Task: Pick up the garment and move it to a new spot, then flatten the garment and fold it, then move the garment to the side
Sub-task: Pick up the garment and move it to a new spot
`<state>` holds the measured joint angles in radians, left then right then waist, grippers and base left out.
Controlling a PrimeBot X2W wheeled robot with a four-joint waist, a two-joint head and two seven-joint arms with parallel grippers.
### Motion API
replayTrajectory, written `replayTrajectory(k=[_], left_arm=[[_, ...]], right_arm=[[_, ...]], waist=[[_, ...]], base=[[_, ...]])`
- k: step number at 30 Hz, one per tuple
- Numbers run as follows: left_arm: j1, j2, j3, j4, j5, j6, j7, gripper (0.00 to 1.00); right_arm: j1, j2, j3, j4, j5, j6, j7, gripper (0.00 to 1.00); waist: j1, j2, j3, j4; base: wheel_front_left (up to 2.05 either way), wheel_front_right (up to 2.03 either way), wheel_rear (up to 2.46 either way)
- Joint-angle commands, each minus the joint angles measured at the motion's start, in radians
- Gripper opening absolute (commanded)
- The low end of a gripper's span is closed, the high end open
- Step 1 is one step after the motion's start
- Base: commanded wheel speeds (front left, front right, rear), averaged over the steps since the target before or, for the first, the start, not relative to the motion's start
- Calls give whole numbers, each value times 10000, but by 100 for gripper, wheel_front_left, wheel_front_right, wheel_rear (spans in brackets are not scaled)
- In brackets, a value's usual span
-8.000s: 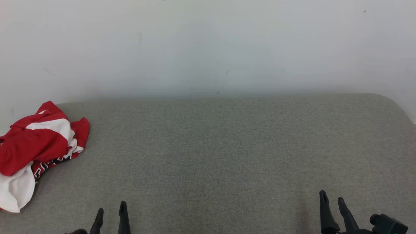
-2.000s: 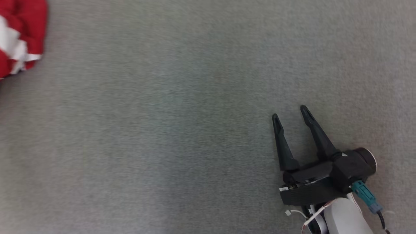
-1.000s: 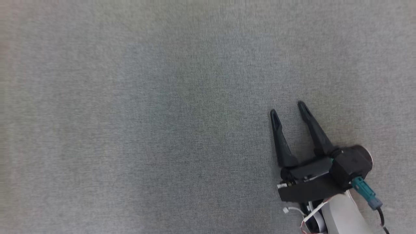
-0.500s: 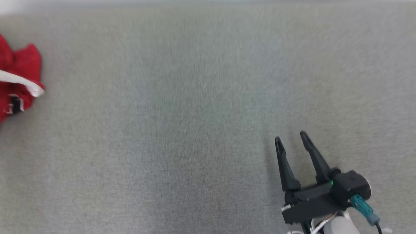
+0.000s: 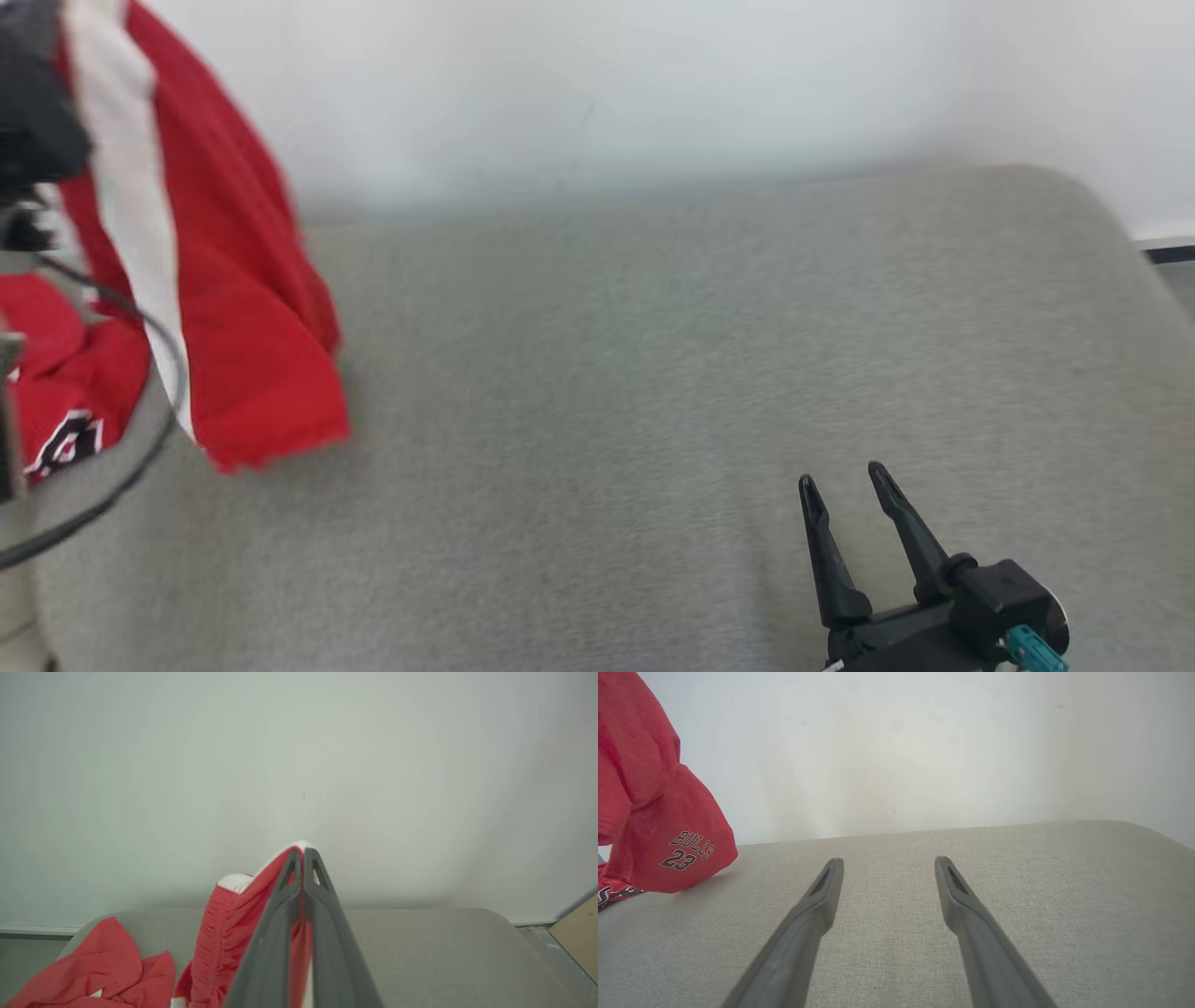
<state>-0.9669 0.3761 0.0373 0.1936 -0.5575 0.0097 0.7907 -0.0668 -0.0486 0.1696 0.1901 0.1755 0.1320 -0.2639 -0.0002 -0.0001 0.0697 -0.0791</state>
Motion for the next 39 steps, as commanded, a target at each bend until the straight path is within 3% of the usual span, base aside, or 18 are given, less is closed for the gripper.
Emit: replayTrajectory(k=[1, 13, 20, 27, 33, 39], left_arm=[[-124, -322, -191, -92, -187, -109, -15, 0], [194, -1934, -1682, -490, -531, -557, 18, 0], [628, -1857, -2018, -279, -300, -613, 26, 0], [1787, -1775, -2341, -54, -126, -724, -255, 0], [3403, -2279, -2183, 413, -233, -452, -1546, 0], [5179, -2661, -2278, 1449, 423, -111, -3949, 0]], right_arm=[[220, -32, -18, -33, -44, -25, 13, 100], [502, -29, -70, -413, -281, -25, 363, 100], [517, -29, 70, -518, -145, -25, 427, 100], [545, -28, 44, -590, -103, -25, 491, 100], [464, -28, 119, -588, -112, -25, 553, 100], [474, -28, 96, -688, -215, -25, 647, 100]], waist=[[2, 1, -959, -1094], [2, 1, -1098, -2679], [2, 1, -969, -3133], [2, 1, -799, -3021], [2, 1, -698, -2658], [2, 1, -625, -2394]], base=[[0, 0, 0], [0, 0, 0], [0, 0, 0], [0, 0, 0], [0, 0, 0], [0, 0, 0]])
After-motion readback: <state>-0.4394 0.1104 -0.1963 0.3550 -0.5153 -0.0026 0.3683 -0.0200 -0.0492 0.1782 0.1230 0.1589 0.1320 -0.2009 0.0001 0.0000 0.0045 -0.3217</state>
